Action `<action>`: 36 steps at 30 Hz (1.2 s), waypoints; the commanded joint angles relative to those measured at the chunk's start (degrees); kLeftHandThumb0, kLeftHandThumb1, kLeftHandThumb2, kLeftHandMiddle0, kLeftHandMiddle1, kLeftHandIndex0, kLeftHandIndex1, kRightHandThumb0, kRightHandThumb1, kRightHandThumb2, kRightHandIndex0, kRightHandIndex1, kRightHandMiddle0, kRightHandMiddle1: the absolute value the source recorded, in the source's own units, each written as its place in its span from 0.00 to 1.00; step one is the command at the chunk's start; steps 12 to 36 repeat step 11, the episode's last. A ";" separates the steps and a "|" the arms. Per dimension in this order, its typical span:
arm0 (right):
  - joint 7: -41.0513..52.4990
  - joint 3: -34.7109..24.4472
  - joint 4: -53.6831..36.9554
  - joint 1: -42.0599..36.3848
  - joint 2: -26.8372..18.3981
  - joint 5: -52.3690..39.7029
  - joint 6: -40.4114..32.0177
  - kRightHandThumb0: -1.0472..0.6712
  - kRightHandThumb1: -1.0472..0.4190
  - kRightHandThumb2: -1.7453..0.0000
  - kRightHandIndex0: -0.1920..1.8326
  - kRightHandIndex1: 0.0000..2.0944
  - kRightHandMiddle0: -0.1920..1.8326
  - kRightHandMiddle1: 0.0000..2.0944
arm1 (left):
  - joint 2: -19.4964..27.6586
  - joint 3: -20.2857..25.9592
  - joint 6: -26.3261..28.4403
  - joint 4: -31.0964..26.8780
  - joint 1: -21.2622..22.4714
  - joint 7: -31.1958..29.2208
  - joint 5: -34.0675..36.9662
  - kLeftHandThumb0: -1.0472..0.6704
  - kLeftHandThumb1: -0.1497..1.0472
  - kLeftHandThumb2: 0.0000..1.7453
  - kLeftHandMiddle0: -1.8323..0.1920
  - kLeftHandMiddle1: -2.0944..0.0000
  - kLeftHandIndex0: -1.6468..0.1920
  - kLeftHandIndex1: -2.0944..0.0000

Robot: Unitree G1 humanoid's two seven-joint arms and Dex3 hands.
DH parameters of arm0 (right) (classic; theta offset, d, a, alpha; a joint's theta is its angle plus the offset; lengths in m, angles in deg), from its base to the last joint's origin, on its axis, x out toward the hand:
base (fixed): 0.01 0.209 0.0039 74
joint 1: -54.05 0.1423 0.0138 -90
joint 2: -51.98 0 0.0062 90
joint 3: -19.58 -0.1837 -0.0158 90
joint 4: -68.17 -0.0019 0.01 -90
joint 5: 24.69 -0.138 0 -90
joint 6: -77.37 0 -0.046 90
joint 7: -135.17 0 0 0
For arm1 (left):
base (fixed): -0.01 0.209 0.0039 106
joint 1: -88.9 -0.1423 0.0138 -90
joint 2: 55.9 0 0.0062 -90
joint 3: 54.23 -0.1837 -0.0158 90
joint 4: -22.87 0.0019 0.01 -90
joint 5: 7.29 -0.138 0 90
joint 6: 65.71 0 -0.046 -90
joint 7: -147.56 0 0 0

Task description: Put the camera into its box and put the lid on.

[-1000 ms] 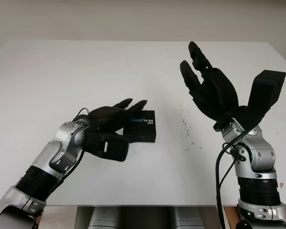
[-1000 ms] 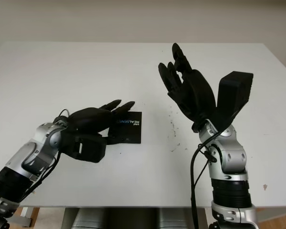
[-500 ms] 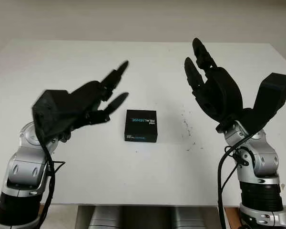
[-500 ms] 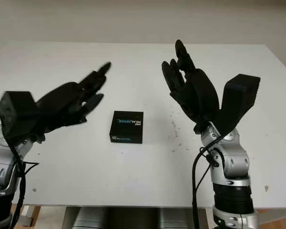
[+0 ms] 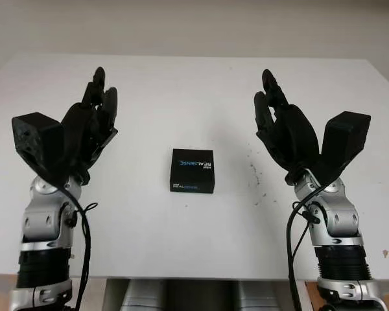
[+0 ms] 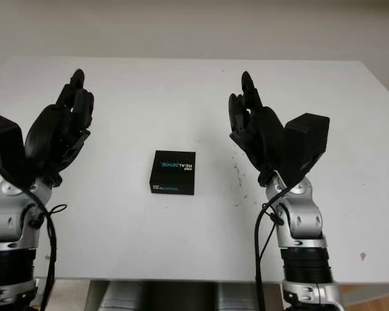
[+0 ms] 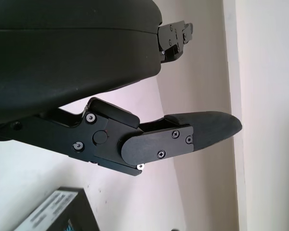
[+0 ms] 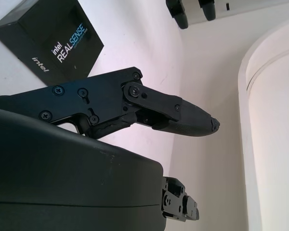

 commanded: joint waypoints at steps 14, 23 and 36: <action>-0.24 -1.73 -0.90 0.30 0.10 -1.82 -0.13 0.19 0.00 0.57 0.00 0.00 0.00 0.00 | -1.42 -0.28 -13.34 8.40 1.30 2.14 0.42 0.15 1.00 0.34 1.00 1.00 1.00 1.00; -0.24 -1.73 -0.90 0.30 0.10 -1.82 -0.13 0.19 0.00 0.57 0.00 0.00 0.00 0.00 | -1.42 -0.28 -13.34 8.40 1.30 2.14 0.42 0.15 1.00 0.34 1.00 1.00 1.00 1.00; -0.24 -1.73 -0.90 0.30 0.10 -1.82 -0.13 0.19 0.00 0.57 0.00 0.00 0.00 0.00 | -1.42 -0.28 -13.34 8.40 1.30 2.14 0.42 0.15 1.00 0.34 1.00 1.00 1.00 1.00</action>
